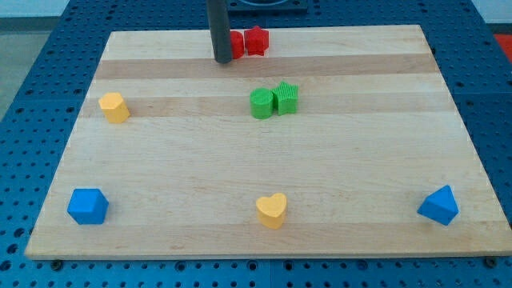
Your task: Push the yellow hexagon to the center
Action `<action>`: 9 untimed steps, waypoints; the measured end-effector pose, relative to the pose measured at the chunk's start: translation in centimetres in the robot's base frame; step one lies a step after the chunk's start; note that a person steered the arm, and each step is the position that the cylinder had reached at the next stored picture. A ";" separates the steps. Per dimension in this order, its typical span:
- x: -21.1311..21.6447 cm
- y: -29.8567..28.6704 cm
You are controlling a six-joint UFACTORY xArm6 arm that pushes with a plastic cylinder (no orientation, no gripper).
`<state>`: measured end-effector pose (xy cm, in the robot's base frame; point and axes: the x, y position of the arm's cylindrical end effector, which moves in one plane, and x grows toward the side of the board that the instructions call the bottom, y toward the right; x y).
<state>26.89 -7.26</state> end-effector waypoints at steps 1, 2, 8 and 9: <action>0.0 0.1; 0.0 0.1; 11.8 -6.5; 9.1 -8.6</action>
<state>35.99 -15.84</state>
